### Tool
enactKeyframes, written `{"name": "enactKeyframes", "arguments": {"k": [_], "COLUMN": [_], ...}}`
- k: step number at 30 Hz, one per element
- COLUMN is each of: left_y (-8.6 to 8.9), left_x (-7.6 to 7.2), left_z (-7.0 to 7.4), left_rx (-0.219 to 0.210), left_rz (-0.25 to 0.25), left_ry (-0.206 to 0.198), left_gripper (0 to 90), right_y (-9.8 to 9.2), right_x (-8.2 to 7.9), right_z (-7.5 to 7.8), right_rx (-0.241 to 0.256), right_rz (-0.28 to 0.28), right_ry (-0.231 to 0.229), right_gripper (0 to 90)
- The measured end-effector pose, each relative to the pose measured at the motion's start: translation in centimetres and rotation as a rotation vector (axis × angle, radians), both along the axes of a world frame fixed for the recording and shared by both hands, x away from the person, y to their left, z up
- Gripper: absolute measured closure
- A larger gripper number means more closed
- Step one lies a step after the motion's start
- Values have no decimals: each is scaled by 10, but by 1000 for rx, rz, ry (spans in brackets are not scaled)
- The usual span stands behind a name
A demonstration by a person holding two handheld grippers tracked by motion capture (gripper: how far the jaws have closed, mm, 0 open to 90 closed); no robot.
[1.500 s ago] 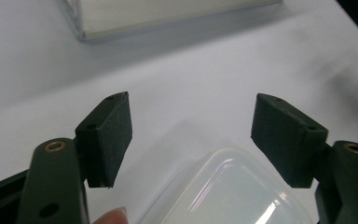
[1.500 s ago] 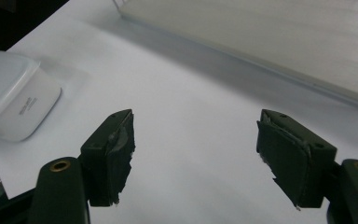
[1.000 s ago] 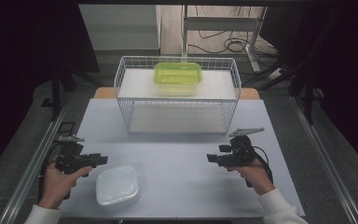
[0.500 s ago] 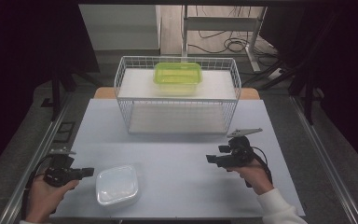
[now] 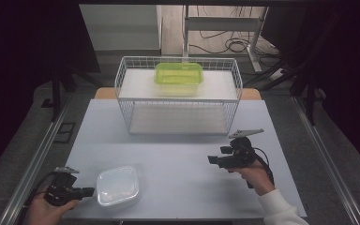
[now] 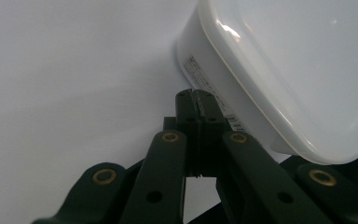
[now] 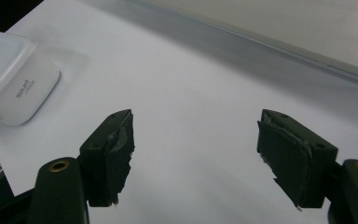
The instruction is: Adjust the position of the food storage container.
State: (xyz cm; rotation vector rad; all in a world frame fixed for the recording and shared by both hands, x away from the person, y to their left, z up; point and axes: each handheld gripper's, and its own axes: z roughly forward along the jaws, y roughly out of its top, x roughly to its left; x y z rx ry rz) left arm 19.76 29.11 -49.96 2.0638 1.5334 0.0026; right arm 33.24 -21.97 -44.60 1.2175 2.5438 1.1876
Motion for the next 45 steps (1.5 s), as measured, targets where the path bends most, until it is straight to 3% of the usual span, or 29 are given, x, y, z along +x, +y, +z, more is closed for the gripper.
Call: {"name": "enactKeyframes", "arguments": {"k": [6,9,15,23,45], "left_y": [-12,-17,-20,-33,-84], "left_x": [0,0,1,4,32], "left_z": [-3,-3,-4,-3,0], "left_rx": [7,35,35,44,54], "left_rz": [-30,-31,-23,-51,-174], "left_ry": [7,8,14,16,18], "left_gripper": [898,897,897,897,897], "right_y": [0,-1,-3,-3,-6], "right_x": [0,0,0,0,0], "right_z": [0,1,1,1,1], "right_rx": [-1,4,11,18,26], "right_rz": [-5,-11,-25,-29,-37], "right_ry": [4,4,8,17,24], "right_gripper": [270,270,270,270,271]}}
